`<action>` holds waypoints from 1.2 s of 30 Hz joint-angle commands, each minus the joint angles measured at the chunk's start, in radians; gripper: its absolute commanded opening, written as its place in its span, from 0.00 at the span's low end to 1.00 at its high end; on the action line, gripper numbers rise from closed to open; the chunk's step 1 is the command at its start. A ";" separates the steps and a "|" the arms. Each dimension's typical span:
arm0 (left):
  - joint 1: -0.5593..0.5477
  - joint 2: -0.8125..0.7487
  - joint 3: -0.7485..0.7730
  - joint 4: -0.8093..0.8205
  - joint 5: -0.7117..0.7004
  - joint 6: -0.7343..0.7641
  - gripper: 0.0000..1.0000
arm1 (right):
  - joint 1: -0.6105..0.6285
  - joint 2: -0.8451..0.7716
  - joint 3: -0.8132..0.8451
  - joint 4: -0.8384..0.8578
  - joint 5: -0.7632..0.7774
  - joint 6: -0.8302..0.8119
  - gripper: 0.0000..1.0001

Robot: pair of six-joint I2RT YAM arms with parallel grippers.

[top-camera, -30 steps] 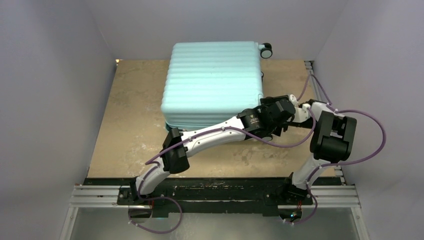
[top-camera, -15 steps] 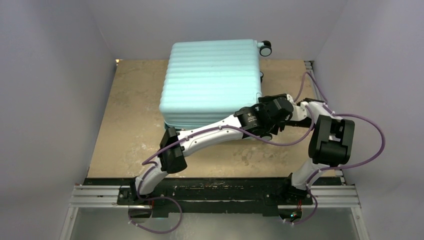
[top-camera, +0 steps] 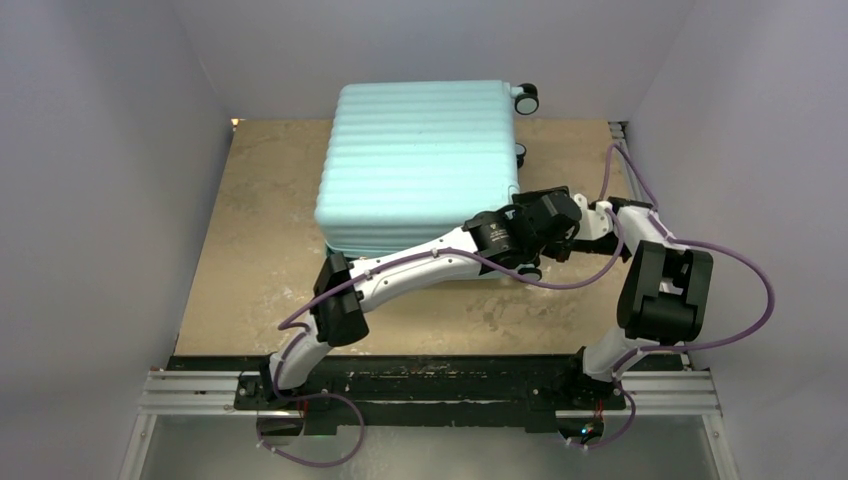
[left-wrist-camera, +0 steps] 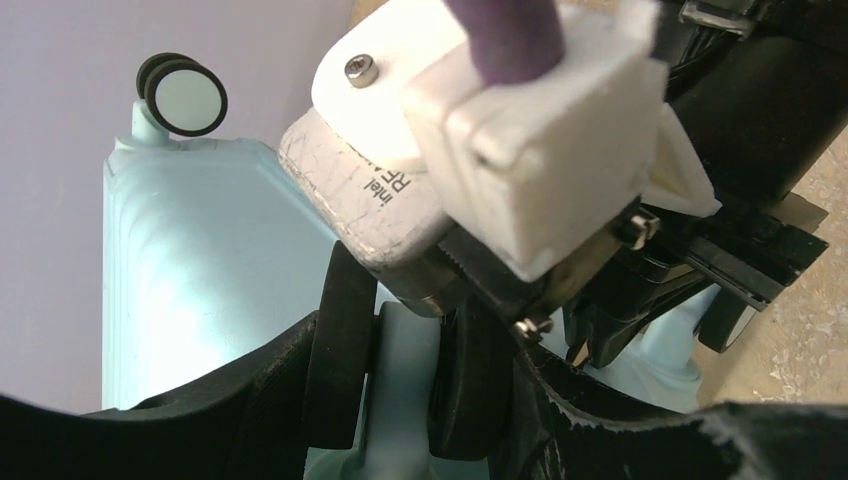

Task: Pack the luggage
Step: Zip the luggage at the center of the board.

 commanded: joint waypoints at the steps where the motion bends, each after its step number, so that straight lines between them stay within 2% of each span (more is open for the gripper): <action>1: 0.059 -0.227 0.064 0.221 -0.145 -0.034 0.00 | 0.009 0.007 0.002 0.005 -0.057 -0.048 0.00; 11: 0.061 -0.257 0.053 0.049 0.074 -0.086 0.00 | -0.058 0.204 0.113 0.000 -0.122 0.022 0.00; 19: 0.064 -0.264 0.038 0.002 0.141 -0.103 0.00 | -0.058 0.230 0.145 0.001 -0.139 0.059 0.00; 29: 0.064 -0.272 0.029 -0.109 0.316 -0.101 0.00 | -0.058 0.347 0.264 0.005 -0.150 0.153 0.00; 36: 0.064 -0.276 0.003 -0.150 0.377 -0.091 0.00 | -0.057 0.383 0.326 0.005 -0.162 0.187 0.00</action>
